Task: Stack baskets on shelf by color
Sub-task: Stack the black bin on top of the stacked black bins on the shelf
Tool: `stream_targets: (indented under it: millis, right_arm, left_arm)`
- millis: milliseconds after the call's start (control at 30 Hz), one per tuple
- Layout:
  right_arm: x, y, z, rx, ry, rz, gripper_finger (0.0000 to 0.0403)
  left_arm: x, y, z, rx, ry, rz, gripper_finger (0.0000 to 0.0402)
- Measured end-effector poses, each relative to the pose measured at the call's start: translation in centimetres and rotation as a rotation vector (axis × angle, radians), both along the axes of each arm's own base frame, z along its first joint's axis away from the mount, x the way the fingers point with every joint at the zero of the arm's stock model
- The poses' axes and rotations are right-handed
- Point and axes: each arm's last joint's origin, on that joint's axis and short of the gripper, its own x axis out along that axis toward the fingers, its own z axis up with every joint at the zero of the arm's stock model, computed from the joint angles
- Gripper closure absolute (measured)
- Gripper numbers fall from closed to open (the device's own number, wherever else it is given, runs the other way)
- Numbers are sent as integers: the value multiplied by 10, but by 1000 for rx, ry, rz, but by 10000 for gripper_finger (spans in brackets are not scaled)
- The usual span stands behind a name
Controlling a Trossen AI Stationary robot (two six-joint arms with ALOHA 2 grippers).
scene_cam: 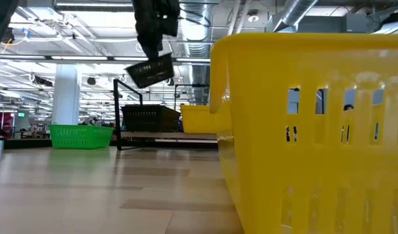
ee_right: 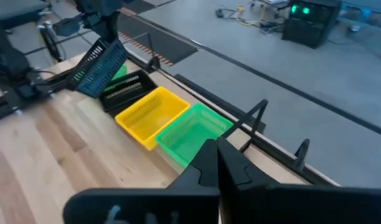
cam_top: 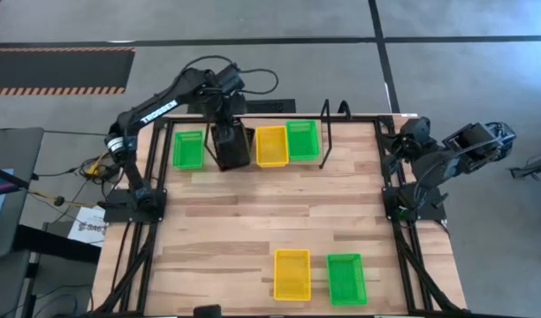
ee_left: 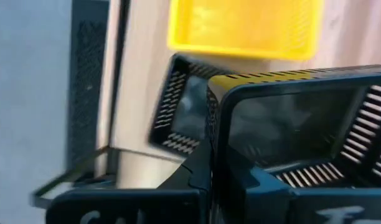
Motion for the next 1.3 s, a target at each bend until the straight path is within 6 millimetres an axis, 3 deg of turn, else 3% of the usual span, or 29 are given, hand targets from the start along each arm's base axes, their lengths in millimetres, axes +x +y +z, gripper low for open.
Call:
stream_targets:
  millis: [300,933,1300]
  right_arm:
    - [25,-3,-7,-5,42,-132,400]
    - [75,5,-24,46,107,-188,400]
    - [83,8,-25,65,91,-178,400]
  left_arm:
    - [9,16,-17,40,49,-186,401]
    - [18,19,-19,93,11,-392,401]
    - [39,38,-66,48,153,-431,401]
